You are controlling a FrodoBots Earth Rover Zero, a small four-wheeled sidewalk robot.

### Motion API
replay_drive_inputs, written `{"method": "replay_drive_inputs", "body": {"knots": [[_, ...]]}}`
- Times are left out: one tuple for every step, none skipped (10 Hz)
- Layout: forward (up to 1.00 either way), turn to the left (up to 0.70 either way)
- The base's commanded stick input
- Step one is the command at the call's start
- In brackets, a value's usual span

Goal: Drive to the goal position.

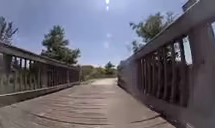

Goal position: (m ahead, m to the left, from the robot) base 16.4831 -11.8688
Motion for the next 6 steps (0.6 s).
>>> {"method": "replay_drive_inputs", "body": {"knots": [[0.7,0.0],[0.7,0.0],[0.7,0.0],[0.7,0.14],[0.7,0.14],[0.7,0.14]]}}
